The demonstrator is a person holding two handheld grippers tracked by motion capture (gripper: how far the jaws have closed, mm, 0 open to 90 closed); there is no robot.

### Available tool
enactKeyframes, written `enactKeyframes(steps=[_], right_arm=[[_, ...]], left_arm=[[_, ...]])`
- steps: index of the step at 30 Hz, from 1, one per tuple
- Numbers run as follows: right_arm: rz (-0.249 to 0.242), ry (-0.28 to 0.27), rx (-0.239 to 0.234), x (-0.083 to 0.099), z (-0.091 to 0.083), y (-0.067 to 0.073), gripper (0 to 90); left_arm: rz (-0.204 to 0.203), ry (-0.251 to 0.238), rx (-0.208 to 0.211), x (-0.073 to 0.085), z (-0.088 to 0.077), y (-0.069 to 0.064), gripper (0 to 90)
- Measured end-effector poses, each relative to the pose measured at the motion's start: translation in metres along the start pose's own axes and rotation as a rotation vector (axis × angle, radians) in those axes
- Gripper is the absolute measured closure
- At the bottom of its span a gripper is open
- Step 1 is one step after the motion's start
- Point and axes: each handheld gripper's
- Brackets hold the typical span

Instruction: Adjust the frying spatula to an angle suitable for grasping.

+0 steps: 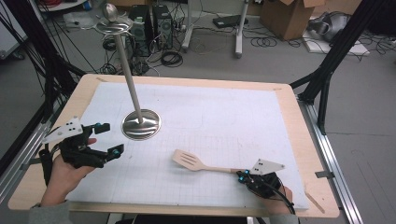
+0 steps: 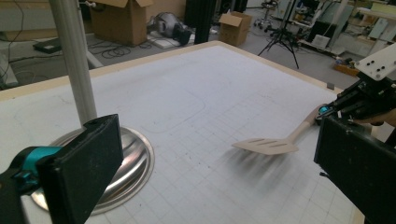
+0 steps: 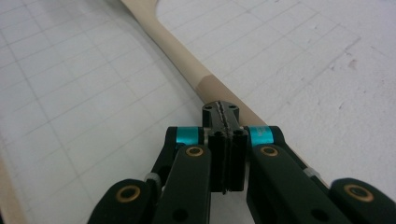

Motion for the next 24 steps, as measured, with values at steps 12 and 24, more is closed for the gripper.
enactKeyframes(steps=[12,24], right_arm=[[0.017,-0.023,0.044,-0.003,0.009,-0.011,90.0],[0.048,-0.039,0.05,-0.007,0.017,-0.021,90.0]], left_arm=[[0.0,-0.003,-0.027,0.003,-0.012,-0.001,1.8],[0.005,-0.008,-0.044,0.004,-0.021,-0.005,1.8]])
Point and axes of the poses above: each handheld gripper's, and its own axes: z roughly forward along the jaws, x roughly out of its underside, y roughly to its left, and after that the axes turned 1 degree about x, right-handed
